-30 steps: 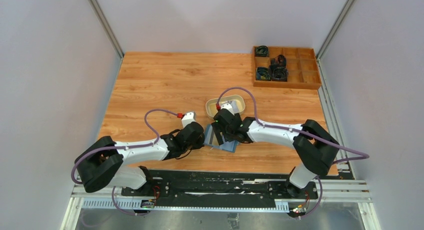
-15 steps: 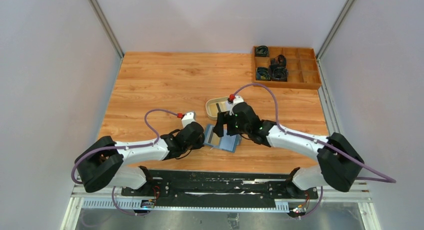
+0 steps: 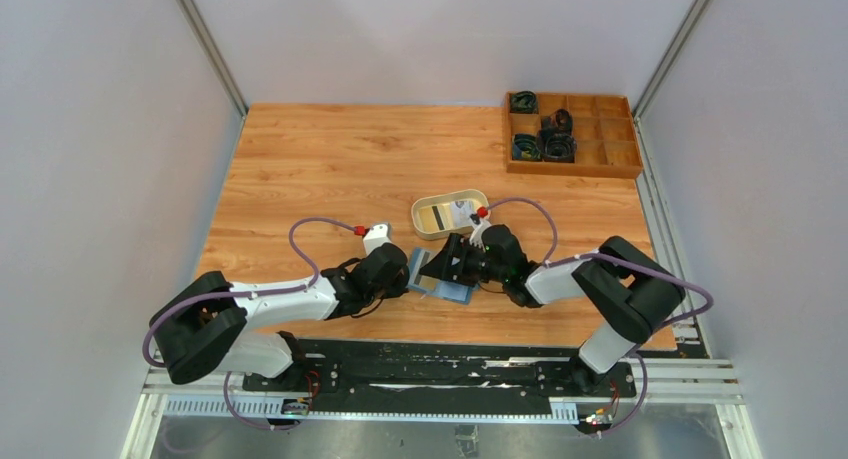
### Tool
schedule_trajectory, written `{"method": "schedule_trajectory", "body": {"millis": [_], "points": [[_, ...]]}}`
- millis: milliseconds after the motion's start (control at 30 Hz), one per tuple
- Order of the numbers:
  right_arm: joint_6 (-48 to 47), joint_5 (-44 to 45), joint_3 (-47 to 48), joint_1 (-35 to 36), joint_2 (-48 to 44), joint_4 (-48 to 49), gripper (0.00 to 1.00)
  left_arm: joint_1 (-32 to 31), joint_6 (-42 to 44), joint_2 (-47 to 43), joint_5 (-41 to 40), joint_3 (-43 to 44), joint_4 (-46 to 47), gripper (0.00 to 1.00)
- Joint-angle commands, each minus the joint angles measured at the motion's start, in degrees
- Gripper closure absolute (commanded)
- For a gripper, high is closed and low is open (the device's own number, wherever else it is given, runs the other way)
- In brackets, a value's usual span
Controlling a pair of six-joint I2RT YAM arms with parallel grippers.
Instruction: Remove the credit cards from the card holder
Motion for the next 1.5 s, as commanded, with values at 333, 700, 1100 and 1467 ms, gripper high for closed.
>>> {"method": "schedule_trajectory", "body": {"millis": [333,700,1100,1467], "points": [[21.5,4.16,-10.35,-0.62,7.85,21.69,0.2,0.35,-0.43,-0.88,-1.35,-1.05,0.07,1.0],[32.07,6.5,-12.73,-0.55,19.14,42.85,0.21,0.35,-0.52,-1.03,-1.25,-1.23,0.09,1.0],[27.12,4.76,-8.4,0.02,14.95,27.78,0.23,0.39,-0.34,-1.64,-1.94,-1.23,-0.94,1.0],[16.51,6.06,0.49,0.37,0.27,-1.23,0.21,0.37,-0.34,-0.39,-1.31,-1.12,0.09,1.0]]}}
